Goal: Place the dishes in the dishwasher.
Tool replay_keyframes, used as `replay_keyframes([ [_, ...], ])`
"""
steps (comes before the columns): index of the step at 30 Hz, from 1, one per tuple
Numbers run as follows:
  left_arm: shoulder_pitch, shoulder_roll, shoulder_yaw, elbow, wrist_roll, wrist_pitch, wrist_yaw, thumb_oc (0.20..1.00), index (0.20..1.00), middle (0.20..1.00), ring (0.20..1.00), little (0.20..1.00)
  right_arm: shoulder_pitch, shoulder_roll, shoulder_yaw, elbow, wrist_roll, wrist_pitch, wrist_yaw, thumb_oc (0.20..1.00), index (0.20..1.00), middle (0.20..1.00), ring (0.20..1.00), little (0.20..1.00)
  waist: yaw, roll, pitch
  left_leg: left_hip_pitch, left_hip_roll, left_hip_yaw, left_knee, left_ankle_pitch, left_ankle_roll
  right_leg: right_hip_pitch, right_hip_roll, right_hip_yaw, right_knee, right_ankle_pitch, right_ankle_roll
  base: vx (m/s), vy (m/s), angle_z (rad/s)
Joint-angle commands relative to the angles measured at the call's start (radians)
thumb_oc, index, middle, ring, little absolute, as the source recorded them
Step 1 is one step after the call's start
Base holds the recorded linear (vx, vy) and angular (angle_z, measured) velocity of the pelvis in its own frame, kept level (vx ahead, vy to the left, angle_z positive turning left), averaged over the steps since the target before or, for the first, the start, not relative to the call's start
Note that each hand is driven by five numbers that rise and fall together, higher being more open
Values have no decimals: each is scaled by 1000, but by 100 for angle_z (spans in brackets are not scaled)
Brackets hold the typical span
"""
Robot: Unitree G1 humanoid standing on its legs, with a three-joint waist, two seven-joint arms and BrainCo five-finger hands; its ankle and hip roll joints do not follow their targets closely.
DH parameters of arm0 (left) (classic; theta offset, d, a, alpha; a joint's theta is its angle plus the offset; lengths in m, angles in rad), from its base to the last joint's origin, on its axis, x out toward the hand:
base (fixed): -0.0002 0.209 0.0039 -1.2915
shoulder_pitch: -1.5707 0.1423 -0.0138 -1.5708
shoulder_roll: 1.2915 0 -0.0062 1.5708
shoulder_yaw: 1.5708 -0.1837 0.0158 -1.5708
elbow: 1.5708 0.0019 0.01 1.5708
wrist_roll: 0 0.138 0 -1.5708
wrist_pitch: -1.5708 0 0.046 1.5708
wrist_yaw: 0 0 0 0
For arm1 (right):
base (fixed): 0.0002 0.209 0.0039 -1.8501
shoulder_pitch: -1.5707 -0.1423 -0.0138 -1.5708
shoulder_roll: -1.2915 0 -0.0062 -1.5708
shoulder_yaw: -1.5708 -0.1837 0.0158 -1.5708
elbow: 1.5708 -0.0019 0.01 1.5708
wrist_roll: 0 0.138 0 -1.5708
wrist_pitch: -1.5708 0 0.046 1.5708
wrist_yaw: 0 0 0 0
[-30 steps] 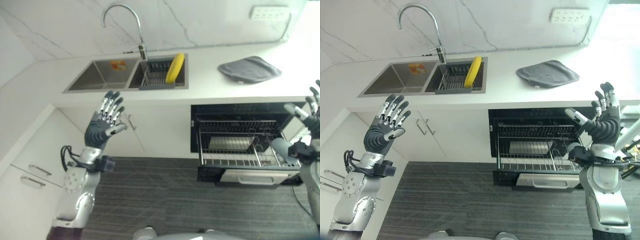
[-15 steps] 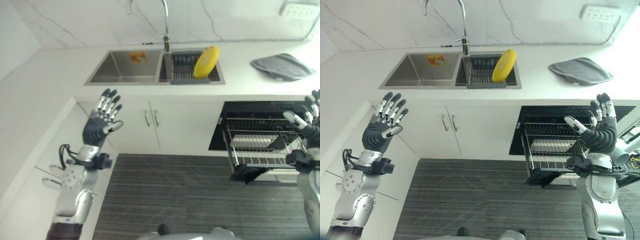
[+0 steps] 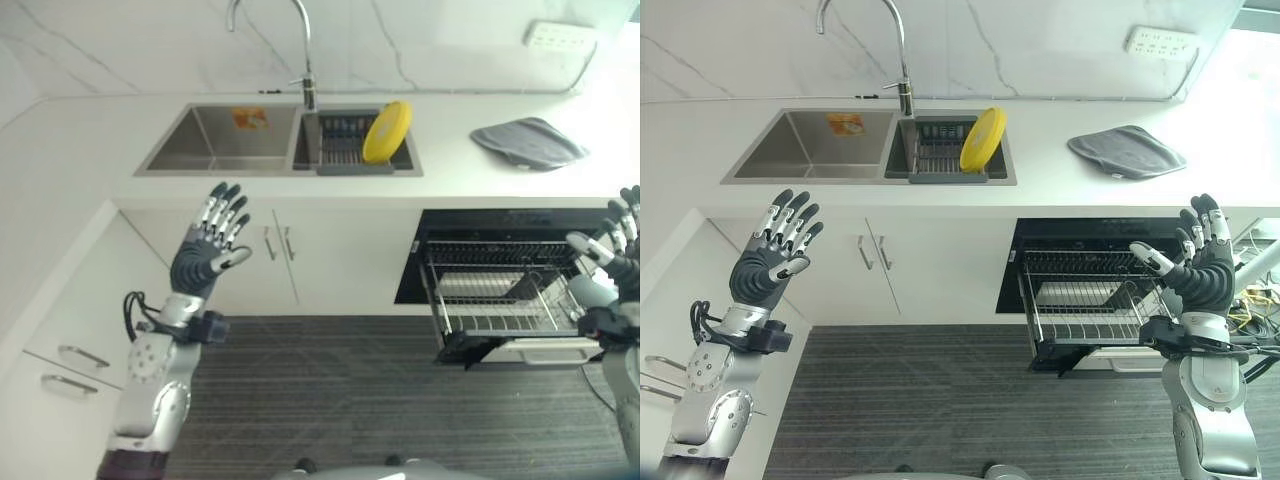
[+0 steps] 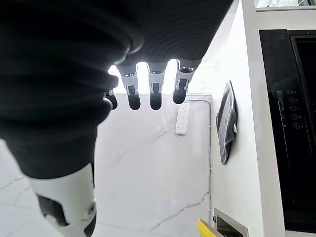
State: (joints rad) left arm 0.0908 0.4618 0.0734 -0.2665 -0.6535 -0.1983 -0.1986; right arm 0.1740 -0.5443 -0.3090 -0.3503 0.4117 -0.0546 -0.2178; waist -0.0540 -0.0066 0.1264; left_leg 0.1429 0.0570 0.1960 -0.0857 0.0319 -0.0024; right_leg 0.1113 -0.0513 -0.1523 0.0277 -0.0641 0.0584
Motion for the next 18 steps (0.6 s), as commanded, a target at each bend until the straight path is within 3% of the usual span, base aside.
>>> replay_keyframes([
  [1, -16, 12, 27, -67, -56, -36, -8, 1000, 1000, 1000, 1000, 1000, -44, -30, -34, -45, -26, -39, -20, 1000, 1000, 1000, 1000, 1000, -4, -23, -7, -20, -74, -37, 105, -55, -27, 17, 63, 28, -33, 32, -3, 127, -201, 0],
  [2, -13, 11, 25, -76, -71, -36, -2, 1000, 1000, 1000, 1000, 1000, -47, -41, -31, -45, -26, -29, -27, 1000, 1000, 1000, 1000, 1000, -3, -31, 15, -91, -57, -19, 278, -7, -62, 25, 55, 26, -26, 30, -22, 49, -187, 1],
  [4, -15, 4, 24, -81, -86, -32, 7, 1000, 1000, 1000, 1000, 1000, -55, -60, -31, -34, -28, -25, -31, 1000, 1000, 1000, 1000, 1000, -6, -42, 51, -217, -22, -19, 536, 35, -93, 20, 44, 18, -1, 25, -53, 44, -200, 10],
  [5, -17, 1, 24, -79, -84, -24, 3, 1000, 1000, 1000, 1000, 1000, -61, -63, -30, -31, -33, -20, -35, 1000, 1000, 1000, 1000, 1000, -9, -42, 57, -239, -1, -9, 550, 36, -95, 21, 46, 14, 3, 24, -53, 78, -103, 11],
  [6, -19, 1, 22, -75, -81, -20, -1, 1000, 1000, 1000, 1000, 1000, -72, -65, -27, -27, -35, -11, -41, 1000, 1000, 1000, 1000, 1000, -9, -38, 63, -254, 20, 12, 502, 45, -95, 29, 50, 12, 1, 22, -48, 118, -25, 9],
  [9, 0, -2, 21, -78, -91, -22, -9, 1000, 1000, 1000, 1000, 1000, -96, -63, -8, -17, -45, 3, -46, 1000, 1000, 1000, 1000, 1000, 9, -20, 58, -224, 22, 24, 259, 49, -75, 54, 58, 30, -34, 19, -24, 188, 77, 2],
  [12, 13, -2, 13, -70, -97, -38, 1, 1000, 1000, 1000, 1000, 1000, -100, -74, 8, -11, -50, -1, -44, 1000, 1000, 1000, 1000, 1000, 27, -4, 44, -203, 50, -21, 30, 147, -95, 104, 69, 65, -79, 10, -18, 226, 184, -27],
  [13, 1, -1, 5, -49, -101, -50, -9, 1000, 1000, 1000, 1000, 1000, -104, -86, 3, 1, -45, -9, -46, 1000, 1000, 1000, 1000, 1000, 27, -4, 43, -222, 55, -14, 48, 162, -104, 127, 68, 69, -77, -3, -21, 234, 236, -26],
  [15, 14, -6, 6, -49, -87, -60, -6, 1000, 1000, 1000, 1000, 1000, -84, -82, -12, 1, -31, -26, -25, 1000, 1000, 1000, 1000, 1000, 28, 0, 32, -212, 52, -28, 4, 126, -97, 134, 58, 75, -72, -16, -15, 238, 259, -27],
  [18, 27, 2, 35, -55, -121, -45, -18, 1000, 1000, 1000, 1000, 1000, -26, -82, -65, -23, -13, -40, 28, 1000, 1000, 1000, 1000, 1000, 18, -3, 8, -189, 46, 7, -2, 99, -85, 144, 31, 46, -77, -14, 8, 227, 269, -31],
])
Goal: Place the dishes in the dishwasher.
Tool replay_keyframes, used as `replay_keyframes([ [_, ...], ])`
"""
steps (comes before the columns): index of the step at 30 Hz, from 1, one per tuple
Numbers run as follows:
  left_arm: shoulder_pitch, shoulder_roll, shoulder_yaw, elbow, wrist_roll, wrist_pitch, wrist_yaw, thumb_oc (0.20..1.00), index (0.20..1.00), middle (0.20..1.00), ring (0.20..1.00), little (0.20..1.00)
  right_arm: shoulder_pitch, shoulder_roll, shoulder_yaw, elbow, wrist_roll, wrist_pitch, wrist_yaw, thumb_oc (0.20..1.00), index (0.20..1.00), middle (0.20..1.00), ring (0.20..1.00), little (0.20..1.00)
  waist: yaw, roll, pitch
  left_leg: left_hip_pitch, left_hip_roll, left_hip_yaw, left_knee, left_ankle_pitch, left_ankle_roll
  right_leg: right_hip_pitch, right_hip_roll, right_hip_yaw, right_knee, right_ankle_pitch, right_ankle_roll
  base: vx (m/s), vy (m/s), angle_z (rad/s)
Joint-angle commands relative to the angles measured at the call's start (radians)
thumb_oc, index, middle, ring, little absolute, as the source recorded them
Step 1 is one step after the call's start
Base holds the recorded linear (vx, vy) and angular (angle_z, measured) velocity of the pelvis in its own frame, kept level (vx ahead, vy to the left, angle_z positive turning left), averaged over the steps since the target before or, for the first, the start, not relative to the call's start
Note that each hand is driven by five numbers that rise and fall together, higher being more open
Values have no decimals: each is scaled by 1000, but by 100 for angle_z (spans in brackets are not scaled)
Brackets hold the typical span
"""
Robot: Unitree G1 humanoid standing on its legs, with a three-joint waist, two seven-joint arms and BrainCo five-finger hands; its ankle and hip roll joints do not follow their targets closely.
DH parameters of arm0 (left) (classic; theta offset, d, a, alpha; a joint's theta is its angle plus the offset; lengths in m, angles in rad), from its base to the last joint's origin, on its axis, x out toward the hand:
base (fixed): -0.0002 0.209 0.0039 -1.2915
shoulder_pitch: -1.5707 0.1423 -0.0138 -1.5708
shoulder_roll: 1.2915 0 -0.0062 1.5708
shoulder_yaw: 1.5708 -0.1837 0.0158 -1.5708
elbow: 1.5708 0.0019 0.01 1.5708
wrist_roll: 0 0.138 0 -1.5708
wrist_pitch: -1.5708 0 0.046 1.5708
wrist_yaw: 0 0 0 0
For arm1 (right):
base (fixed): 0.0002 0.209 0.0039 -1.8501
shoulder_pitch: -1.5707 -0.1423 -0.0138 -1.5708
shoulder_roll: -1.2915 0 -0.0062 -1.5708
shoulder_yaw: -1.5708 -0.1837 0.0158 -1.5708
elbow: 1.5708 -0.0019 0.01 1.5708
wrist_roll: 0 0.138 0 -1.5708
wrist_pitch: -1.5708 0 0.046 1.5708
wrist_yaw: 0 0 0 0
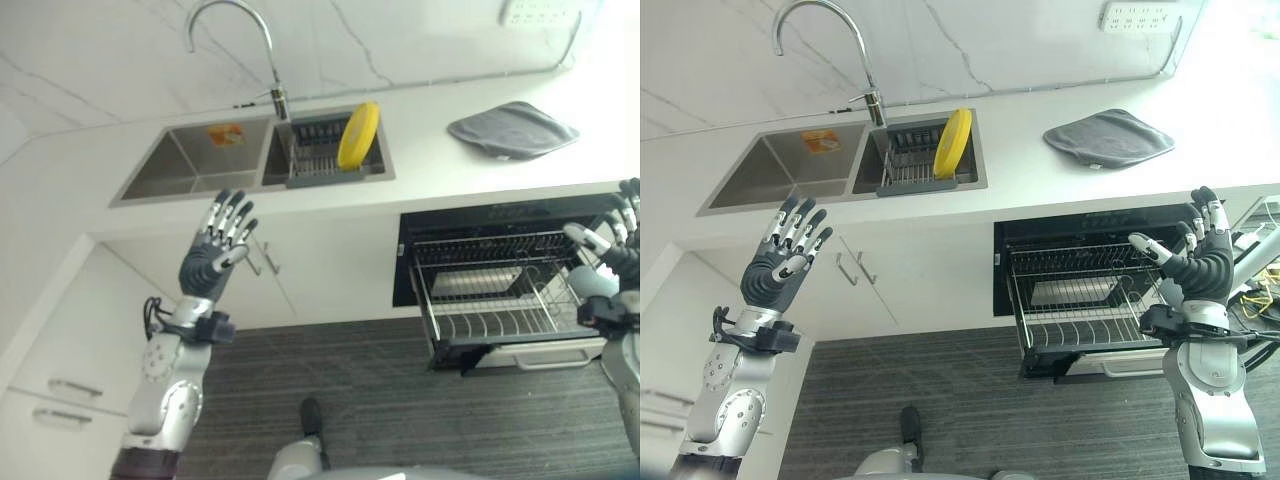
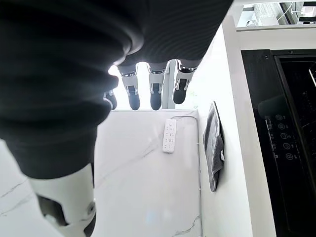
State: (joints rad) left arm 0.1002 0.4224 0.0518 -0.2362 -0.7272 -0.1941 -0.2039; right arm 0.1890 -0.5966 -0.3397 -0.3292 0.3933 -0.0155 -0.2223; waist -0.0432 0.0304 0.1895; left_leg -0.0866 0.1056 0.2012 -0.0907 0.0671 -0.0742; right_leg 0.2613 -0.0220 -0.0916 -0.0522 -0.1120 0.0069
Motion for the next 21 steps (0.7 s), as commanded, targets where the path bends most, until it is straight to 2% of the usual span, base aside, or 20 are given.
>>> replay_keyframes([
  [1, 9, 44, 52, -86, -48, -46, -14, 1000, 1000, 1000, 1000, 1000, -39, -34, -37, -53, 6, -82, 26, 1000, 1000, 1000, 1000, 1000, 7, -44, -67, 56, -12, 2, 3, 47, -3, -12, -8, -24, 6, 37, 68, 135, 172, -19],
  [2, 6, 44, 51, -85, -46, -46, -13, 1000, 1000, 1000, 1000, 1000, -39, -33, -37, -55, 5, -82, 24, 1000, 1000, 1000, 1000, 1000, 7, -46, -69, 58, -14, 2, 3, 44, -1, -13, -11, -26, 7, 38, 70, 132, 173, -20],
  [3, -56, 79, -17, -71, 201, -66, 78, 1000, 1000, 1000, 1000, 1000, -163, 6, 192, -16, -86, -124, 124, 1000, 1000, 1000, 1000, 1000, 36, -62, -39, 93, -47, -24, 21, -35, 35, -86, -55, -54, -30, 93, 85, 31, 71, -19],
  [5, -88, 70, -21, -51, 161, -51, 82, 1000, 1000, 1000, 1000, 1000, -139, 4, 181, -15, -61, -137, 112, 1000, 1000, 1000, 1000, 1000, 16, -56, -59, 103, -40, -55, 3, -28, 21, -98, -40, -45, -34, 94, 81, -54, 29, -6],
  [9, -80, 51, 15, -55, 92, -34, 66, 1000, 1000, 1000, 1000, 1000, -99, 23, 140, -32, -72, -142, 136, 1000, 1000, 1000, 1000, 1000, -3, -49, -86, 123, -34, -50, 3, -35, 14, -119, -33, -54, -35, 97, 72, -24, 4, 23],
  [15, -35, 35, 63, -49, 80, -32, 67, 1000, 1000, 1000, 1000, 1000, -96, 19, 123, -39, -60, -124, 162, 1000, 1000, 1000, 1000, 1000, 11, -48, -95, 150, -46, -74, 10, -34, 9, -114, -8, -47, -35, 85, 47, 31, -69, 17],
  [16, -18, 29, 70, -59, 59, -30, 56, 1000, 1000, 1000, 1000, 1000, -97, 6, 123, -42, -60, -117, 174, 1000, 1000, 1000, 1000, 1000, 22, -64, -71, 97, -64, -60, 161, -41, 0, -100, -17, -40, -35, 90, 34, 46, -97, 15],
  [17, -10, 23, 74, -66, 58, -32, 50, 1000, 1000, 1000, 1000, 1000, -99, 4, 121, -41, -64, -118, 182, 1000, 1000, 1000, 1000, 1000, 28, -70, -56, 47, -66, -67, 264, -27, -9, -95, -17, -36, -35, 94, 25, 42, -79, 8],
  [18, -3, 17, 74, -71, 62, -33, 42, 1000, 1000, 1000, 1000, 1000, -100, 6, 122, -39, -74, -117, 184, 1000, 1000, 1000, 1000, 1000, 34, -65, -45, 8, -55, -82, 299, 4, -22, -90, -10, -34, -35, 97, 23, 75, 8, 18],
  [19, 4, 17, 63, -76, 69, -42, 43, 1000, 1000, 1000, 1000, 1000, -113, 3, 134, -37, -90, -106, 168, 1000, 1000, 1000, 1000, 1000, 36, -56, -28, -8, -22, -66, 230, 28, -28, -88, -6, -37, -35, 101, 29, 115, 79, 16],
  [20, 4, 19, 58, -75, 73, -47, 46, 1000, 1000, 1000, 1000, 1000, -121, 0, 141, -33, -94, -103, 159, 1000, 1000, 1000, 1000, 1000, 35, -51, -24, 2, -8, -50, 173, 40, -28, -85, -6, -36, -35, 98, 32, 192, 176, 7],
  [21, 3, 23, 52, -72, 74, -56, 45, 1000, 1000, 1000, 1000, 1000, -131, -3, 146, -28, -93, -100, 148, 1000, 1000, 1000, 1000, 1000, 32, -40, -21, 10, 23, -27, 79, 78, -35, -76, -4, -38, -35, 89, 37, 285, 278, 4],
])
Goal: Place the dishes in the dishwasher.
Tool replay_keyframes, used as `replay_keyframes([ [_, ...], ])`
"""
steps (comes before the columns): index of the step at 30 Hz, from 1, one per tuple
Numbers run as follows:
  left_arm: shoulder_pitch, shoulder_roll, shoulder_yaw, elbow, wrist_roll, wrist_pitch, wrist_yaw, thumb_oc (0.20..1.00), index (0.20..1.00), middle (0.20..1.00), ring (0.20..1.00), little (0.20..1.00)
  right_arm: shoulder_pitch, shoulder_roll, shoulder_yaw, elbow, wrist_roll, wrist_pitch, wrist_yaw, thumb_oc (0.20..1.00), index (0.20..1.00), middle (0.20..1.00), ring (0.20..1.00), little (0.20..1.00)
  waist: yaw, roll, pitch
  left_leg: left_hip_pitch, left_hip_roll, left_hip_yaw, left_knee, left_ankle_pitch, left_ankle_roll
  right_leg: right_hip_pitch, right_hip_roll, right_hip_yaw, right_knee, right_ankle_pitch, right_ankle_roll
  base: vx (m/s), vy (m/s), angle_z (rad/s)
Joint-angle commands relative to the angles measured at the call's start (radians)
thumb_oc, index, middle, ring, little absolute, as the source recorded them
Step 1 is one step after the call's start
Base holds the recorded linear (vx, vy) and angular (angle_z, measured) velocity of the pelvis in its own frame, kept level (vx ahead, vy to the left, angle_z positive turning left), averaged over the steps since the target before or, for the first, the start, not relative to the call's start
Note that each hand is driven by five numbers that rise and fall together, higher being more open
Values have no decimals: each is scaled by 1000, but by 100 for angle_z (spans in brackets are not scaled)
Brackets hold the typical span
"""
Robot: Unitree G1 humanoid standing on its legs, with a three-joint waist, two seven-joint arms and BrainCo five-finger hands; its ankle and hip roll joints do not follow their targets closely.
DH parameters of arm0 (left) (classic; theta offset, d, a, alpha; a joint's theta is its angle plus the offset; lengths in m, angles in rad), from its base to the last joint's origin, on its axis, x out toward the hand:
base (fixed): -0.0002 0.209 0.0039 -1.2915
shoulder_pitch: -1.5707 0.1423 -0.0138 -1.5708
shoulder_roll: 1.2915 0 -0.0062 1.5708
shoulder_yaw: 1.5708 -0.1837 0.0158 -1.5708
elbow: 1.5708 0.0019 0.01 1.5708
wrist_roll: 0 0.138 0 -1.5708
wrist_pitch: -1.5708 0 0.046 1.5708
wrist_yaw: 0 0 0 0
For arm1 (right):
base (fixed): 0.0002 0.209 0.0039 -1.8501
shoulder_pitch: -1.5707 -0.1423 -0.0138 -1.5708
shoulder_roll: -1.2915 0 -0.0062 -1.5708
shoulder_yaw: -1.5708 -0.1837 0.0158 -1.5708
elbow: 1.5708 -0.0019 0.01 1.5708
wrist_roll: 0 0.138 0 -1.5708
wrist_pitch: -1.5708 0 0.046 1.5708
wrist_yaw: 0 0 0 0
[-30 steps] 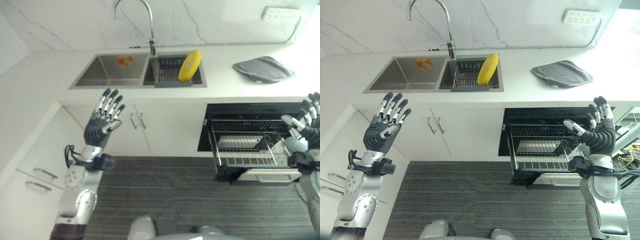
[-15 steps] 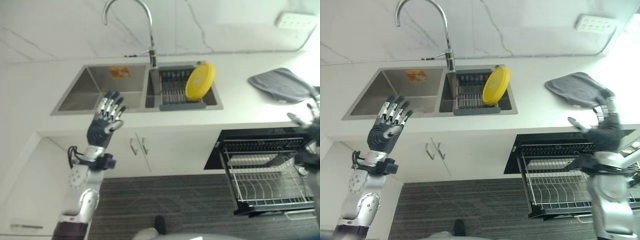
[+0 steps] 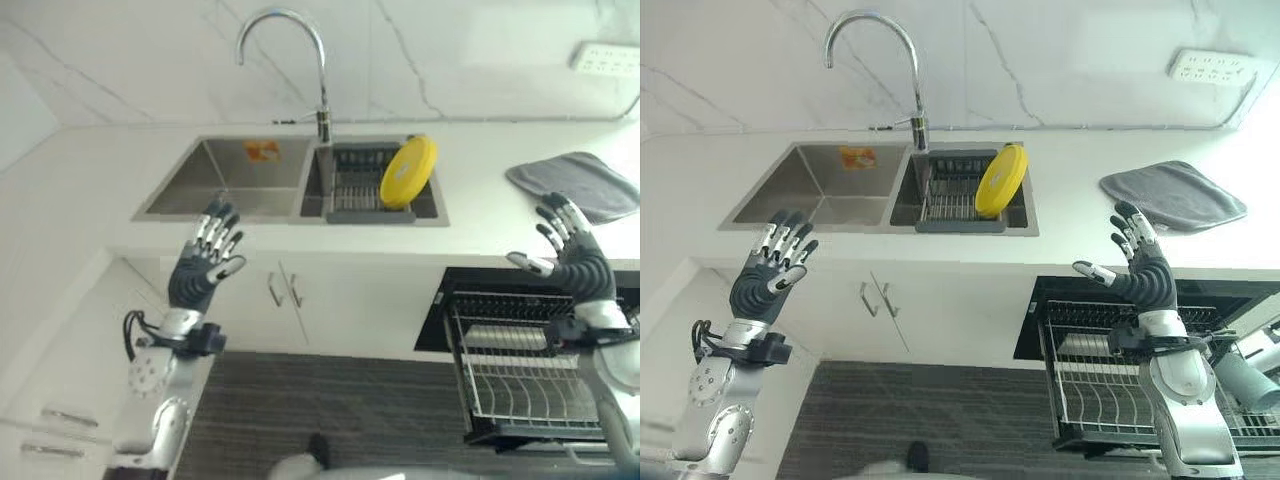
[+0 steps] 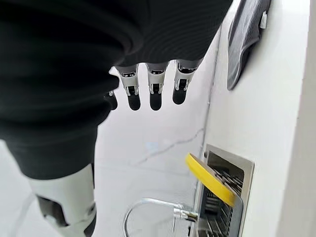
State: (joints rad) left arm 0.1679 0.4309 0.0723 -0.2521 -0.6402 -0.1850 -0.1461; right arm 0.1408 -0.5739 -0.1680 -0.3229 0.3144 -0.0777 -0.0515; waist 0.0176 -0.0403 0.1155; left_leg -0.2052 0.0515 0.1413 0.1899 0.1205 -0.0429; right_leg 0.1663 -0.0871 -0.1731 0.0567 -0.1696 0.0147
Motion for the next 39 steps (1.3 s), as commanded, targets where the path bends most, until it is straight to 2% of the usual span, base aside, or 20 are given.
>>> replay_keyframes([
  [1, -62, 16, 26, -50, -13, -77, -21, 1000, 1000, 1000, 1000, 1000, -85, -27, -29, -33, -9, -38, -28, 1000, 1000, 1000, 1000, 1000, -25, 41, 59, 120, 97, 26, -270, 82, -78, 46, 63, 46, -144, 132, 34, 420, 436, 12],
  [2, -53, 20, 27, -40, -10, -101, -20, 1000, 1000, 1000, 1000, 1000, -86, -46, -36, -23, 6, -57, -11, 1000, 1000, 1000, 1000, 1000, -21, 43, 61, 110, 83, -13, -274, 62, -67, 64, 58, 70, -144, 113, 36, 418, 440, 25],
  [3, -49, 14, 29, -43, -6, -96, -15, 1000, 1000, 1000, 1000, 1000, -83, -42, -40, -23, 3, -61, 1, 1000, 1000, 1000, 1000, 1000, -18, 45, 59, 96, 90, -19, -277, 57, -74, 71, 50, 64, -144, 112, 38, 301, 341, -3],
  [5, -54, 20, 27, -29, -18, -84, -7, 1000, 1000, 1000, 1000, 1000, -65, -38, -51, -21, -4, -75, 16, 1000, 1000, 1000, 1000, 1000, -34, 45, 46, 107, 95, 24, -277, 44, -71, 80, 31, 53, -144, 108, 56, 267, 282, -47],
  [9, -70, 41, 43, -41, 1, -46, -25, 1000, 1000, 1000, 1000, 1000, -16, -28, -84, -66, 34, -69, 24, 1000, 1000, 1000, 1000, 1000, -29, 26, 16, 148, 58, 23, -277, -2, -43, 104, -13, 29, -136, 109, 97, 284, 247, -24],
  [12, -97, 57, 36, -41, 17, -19, -23, 1000, 1000, 1000, 1000, 1000, -26, -22, -79, -68, 23, -50, -13, 1000, 1000, 1000, 1000, 1000, -17, 12, 6, 175, 32, 3, -277, -24, -20, 91, -42, 7, -107, 114, 117, 209, 180, 5],
  [14, -100, 59, 33, -50, 31, -6, -21, 1000, 1000, 1000, 1000, 1000, -42, -8, -67, -69, 4, -74, -20, 1000, 1000, 1000, 1000, 1000, -7, 5, 2, 191, 13, -2, -277, -41, 0, 80, -56, -1, -83, 119, 127, 183, 156, 28],
  [20, -115, 71, 20, -63, 61, 7, -21, 1000, 1000, 1000, 1000, 1000, -62, -21, -58, -68, 4, -73, -43, 1000, 1000, 1000, 1000, 1000, -3, -3, 3, 219, -26, -17, -277, -73, 43, 36, -70, 26, 20, 154, 136, 112, 147, 2],
  [24, -104, 70, 14, -84, 71, 27, -21, 1000, 1000, 1000, 1000, 1000, -40, -10, -60, -89, 12, -70, -16, 1000, 1000, 1000, 1000, 1000, -12, 4, 12, 249, -55, -42, -277, -91, 74, -41, -66, 47, 193, 203, 132, 81, 174, -2],
  [26, -81, 69, 20, -98, 73, 34, -30, 1000, 1000, 1000, 1000, 1000, -22, -5, -54, -98, 17, -84, 3, 1000, 1000, 1000, 1000, 1000, -18, 22, 25, 279, -57, -52, -277, -103, 83, -123, -57, 42, 377, 229, 126, 87, 174, -8],
  [27, -77, 65, 17, -103, 86, 33, -25, 1000, 1000, 1000, 1000, 1000, -29, -4, -45, -98, 24, -88, 13, 1000, 1000, 1000, 1000, 1000, -22, 27, 31, 291, -52, -46, -277, -110, 81, -165, -59, 37, 408, 236, 120, 63, 104, -18],
  [29, -90, 79, 12, -107, 107, 37, -7, 1000, 1000, 1000, 1000, 1000, -49, -15, -27, -88, 23, -99, 20, 1000, 1000, 1000, 1000, 1000, -22, 28, 39, 296, -45, -35, -277, -111, 70, -191, -39, 6, 333, 185, 97, 61, -55, -27],
  [30, -96, 88, 11, -107, 88, 41, -10, 1000, 1000, 1000, 1000, 1000, -49, -33, -35, -86, 25, -109, 32, 1000, 1000, 1000, 1000, 1000, -24, 20, 40, 301, -49, -42, -277, -118, 66, -181, -38, -6, 219, 171, 96, 102, -137, -34],
  [31, -99, 91, 10, -106, 75, 44, -15, 1000, 1000, 1000, 1000, 1000, -47, -40, -39, -85, 21, -110, 42, 1000, 1000, 1000, 1000, 1000, -28, 19, 42, 305, -47, -46, -277, -122, 64, -168, -35, -11, 168, 171, 96, 134, -229, -23],
  [32, -93, 97, 19, -104, 31, 51, -29, 1000, 1000, 1000, 1000, 1000, -41, -63, -52, -89, 32, -111, 57, 1000, 1000, 1000, 1000, 1000, -32, 11, 45, 315, -40, -33, -277, -133, 52, -160, -42, -31, 44, 190, 106, 126, -287, -12],
  [33, -90, 93, 20, -106, 26, 51, -30, 1000, 1000, 1000, 1000, 1000, -49, -67, -45, -91, 44, -114, 63, 1000, 1000, 1000, 1000, 1000, -35, 8, 49, 327, -32, -17, -277, -146, 46, -159, -48, -45, -14, 232, 117, 136, -357, -2],
  [35, -91, 93, 13, -93, 30, 35, -28, 1000, 1000, 1000, 1000, 1000, -71, -60, -26, -83, 56, -111, 62, 1000, 1000, 1000, 1000, 1000, -48, 3, 54, 354, -24, 1, -277, -169, 43, -178, -50, -37, -55, 276, 131, 151, -377, -22],
  [37, -81, 91, 22, -103, -22, 43, -54, 1000, 1000, 1000, 1000, 1000, -48, -63, -39, -87, 107, -69, 92, 1000, 1000, 1000, 1000, 1000, -66, 1, 40, 373, -18, 8, -277, -183, 44, -147, -24, -13, -105, 269, 124, 239, -503, -13],
  [39, -84, 74, 20, -114, -87, 52, -63, 1000, 1000, 1000, 1000, 1000, -48, -59, -30, -85, 102, -66, 102, 1000, 1000, 1000, 1000, 1000, -78, 2, 27, 375, 0, 36, -277, -178, 33, -118, -8, -7, -139, 262, 110, 162, -391, 13],
])
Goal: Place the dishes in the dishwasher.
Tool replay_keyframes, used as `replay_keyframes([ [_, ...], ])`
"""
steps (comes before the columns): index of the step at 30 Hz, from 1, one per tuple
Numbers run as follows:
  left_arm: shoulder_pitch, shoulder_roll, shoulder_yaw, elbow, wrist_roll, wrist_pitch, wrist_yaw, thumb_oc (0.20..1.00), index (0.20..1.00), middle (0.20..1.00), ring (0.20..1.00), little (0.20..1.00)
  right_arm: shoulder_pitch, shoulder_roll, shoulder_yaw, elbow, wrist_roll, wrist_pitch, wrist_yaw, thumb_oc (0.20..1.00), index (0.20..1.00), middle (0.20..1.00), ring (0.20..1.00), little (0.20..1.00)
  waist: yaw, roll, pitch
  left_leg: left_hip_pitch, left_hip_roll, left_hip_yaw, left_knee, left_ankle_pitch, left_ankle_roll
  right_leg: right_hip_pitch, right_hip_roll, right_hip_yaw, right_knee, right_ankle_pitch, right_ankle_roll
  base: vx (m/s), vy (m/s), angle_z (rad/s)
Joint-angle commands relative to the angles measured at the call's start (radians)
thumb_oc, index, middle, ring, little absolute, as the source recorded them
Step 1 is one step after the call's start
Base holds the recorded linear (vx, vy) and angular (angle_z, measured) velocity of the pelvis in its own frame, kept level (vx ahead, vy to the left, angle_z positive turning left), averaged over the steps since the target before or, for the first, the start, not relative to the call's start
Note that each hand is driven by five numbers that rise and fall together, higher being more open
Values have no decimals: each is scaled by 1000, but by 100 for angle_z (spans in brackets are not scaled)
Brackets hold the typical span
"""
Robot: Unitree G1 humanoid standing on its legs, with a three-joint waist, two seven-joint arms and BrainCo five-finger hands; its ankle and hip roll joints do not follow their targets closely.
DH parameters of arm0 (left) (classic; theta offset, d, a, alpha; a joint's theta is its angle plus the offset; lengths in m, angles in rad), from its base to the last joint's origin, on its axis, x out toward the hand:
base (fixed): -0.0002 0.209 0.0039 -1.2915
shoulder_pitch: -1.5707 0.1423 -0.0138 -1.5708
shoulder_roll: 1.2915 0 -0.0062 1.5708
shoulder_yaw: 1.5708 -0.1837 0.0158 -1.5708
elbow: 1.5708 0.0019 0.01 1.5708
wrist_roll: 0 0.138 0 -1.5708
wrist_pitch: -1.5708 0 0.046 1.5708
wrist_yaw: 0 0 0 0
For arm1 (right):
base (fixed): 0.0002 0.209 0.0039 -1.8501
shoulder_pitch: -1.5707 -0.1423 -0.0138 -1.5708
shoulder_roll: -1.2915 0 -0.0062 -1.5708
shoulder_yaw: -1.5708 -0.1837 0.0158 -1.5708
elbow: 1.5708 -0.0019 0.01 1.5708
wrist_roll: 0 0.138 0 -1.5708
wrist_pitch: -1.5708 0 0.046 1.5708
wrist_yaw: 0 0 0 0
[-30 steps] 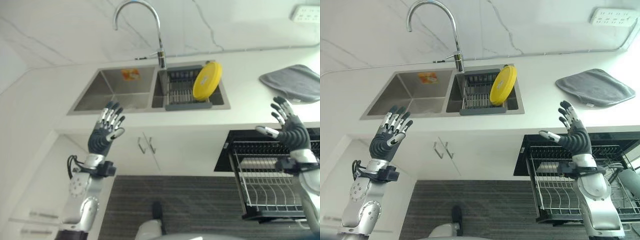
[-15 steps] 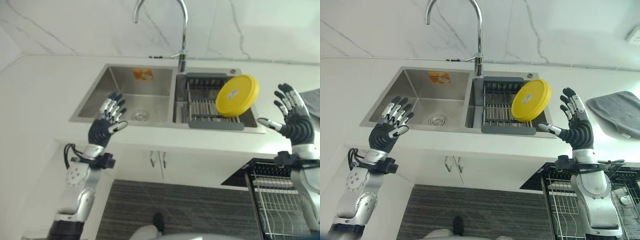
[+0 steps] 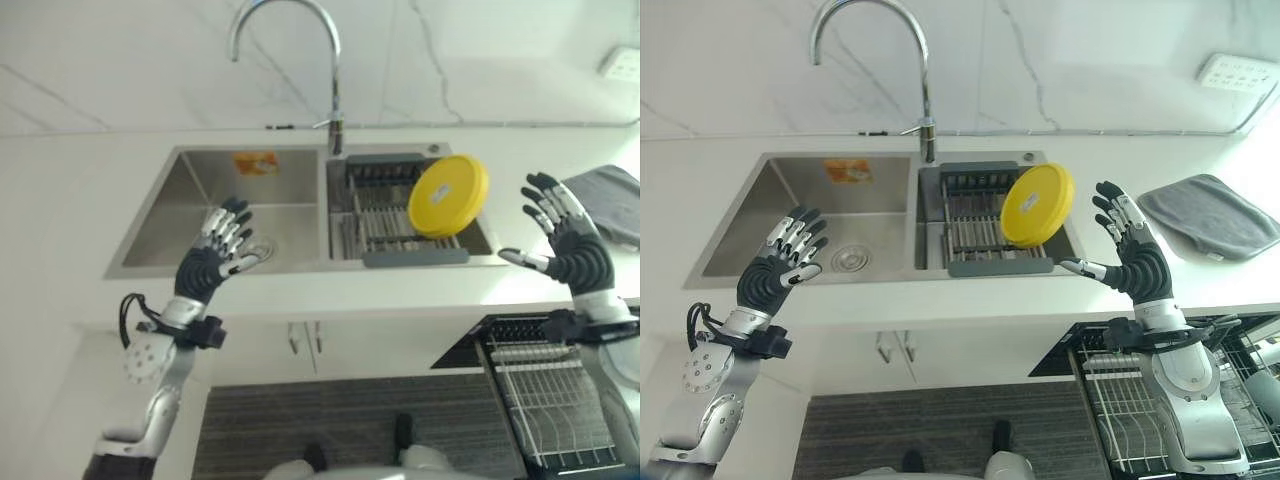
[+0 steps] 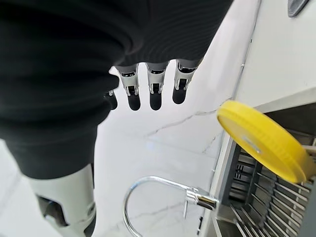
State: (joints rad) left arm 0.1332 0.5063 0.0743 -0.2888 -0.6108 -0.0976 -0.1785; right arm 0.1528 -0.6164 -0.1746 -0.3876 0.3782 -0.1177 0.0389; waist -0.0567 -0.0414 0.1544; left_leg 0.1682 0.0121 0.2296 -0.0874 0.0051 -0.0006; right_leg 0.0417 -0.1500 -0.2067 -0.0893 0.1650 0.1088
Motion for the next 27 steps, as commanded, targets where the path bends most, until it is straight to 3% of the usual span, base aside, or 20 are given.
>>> replay_keyframes([
  [1, -50, -5, 19, -79, -126, -33, -33, 1000, 1000, 1000, 1000, 1000, -61, -15, -21, -21, 29, -34, 15, 1000, 1000, 1000, 1000, 1000, -6, 4, -14, 2, 44, -47, 0, -62, -12, 9, 59, 30, 5, -76, 12, 110, -307, 10],
  [2, -60, -15, 13, -76, -142, -33, -36, 1000, 1000, 1000, 1000, 1000, -72, -9, -9, -24, -2, -91, 20, 1000, 1000, 1000, 1000, 1000, -13, 8, -20, 3, 56, -32, 0, -56, -19, 15, 70, 40, 2, -85, 3, 118, -299, -6],
  [5, -77, -28, -7, -66, -132, -35, -43, 1000, 1000, 1000, 1000, 1000, -111, -15, -3, -22, -19, -99, -3, 1000, 1000, 1000, 1000, 1000, -21, 21, -28, 9, 77, -6, 3, -34, -41, 31, 91, 56, 2, -105, -17, 112, -264, -5],
  [9, -44, -42, 1, -72, -103, -72, -66, 1000, 1000, 1000, 1000, 1000, -110, -11, -15, 0, -8, -26, -6, 1000, 1000, 1000, 1000, 1000, -6, 29, -15, -61, 69, -64, 148, -23, -62, 46, 100, 81, 2, -112, -39, 43, -110, 6],
  [13, -50, -43, -13, -69, -27, -130, -45, 1000, 1000, 1000, 1000, 1000, -144, 2, 15, 18, -6, 1, -38, 1000, 1000, 1000, 1000, 1000, 7, 43, -4, -66, 87, -40, 17, 24, -69, 62, 84, 48, 2, -132, -30, -33, 101, 2],
  [18, -127, -28, -41, -30, 47, -157, 41, 1000, 1000, 1000, 1000, 1000, -203, 41, 48, 78, 47, 35, -90, 1000, 1000, 1000, 1000, 1000, 8, 46, -30, -53, 88, -54, 0, 1, -69, 72, 67, -4, 2, -138, -19, -43, 120, 10],
  [27, -155, -40, -65, -12, 115, -170, 101, 1000, 1000, 1000, 1000, 1000, -293, 130, 84, 232, 227, 49, -142, 1000, 1000, 1000, 1000, 1000, 62, 25, -46, -20, 53, -83, 0, -34, -47, 105, 56, -30, 2, -142, -15, 22, 114, 9],
])
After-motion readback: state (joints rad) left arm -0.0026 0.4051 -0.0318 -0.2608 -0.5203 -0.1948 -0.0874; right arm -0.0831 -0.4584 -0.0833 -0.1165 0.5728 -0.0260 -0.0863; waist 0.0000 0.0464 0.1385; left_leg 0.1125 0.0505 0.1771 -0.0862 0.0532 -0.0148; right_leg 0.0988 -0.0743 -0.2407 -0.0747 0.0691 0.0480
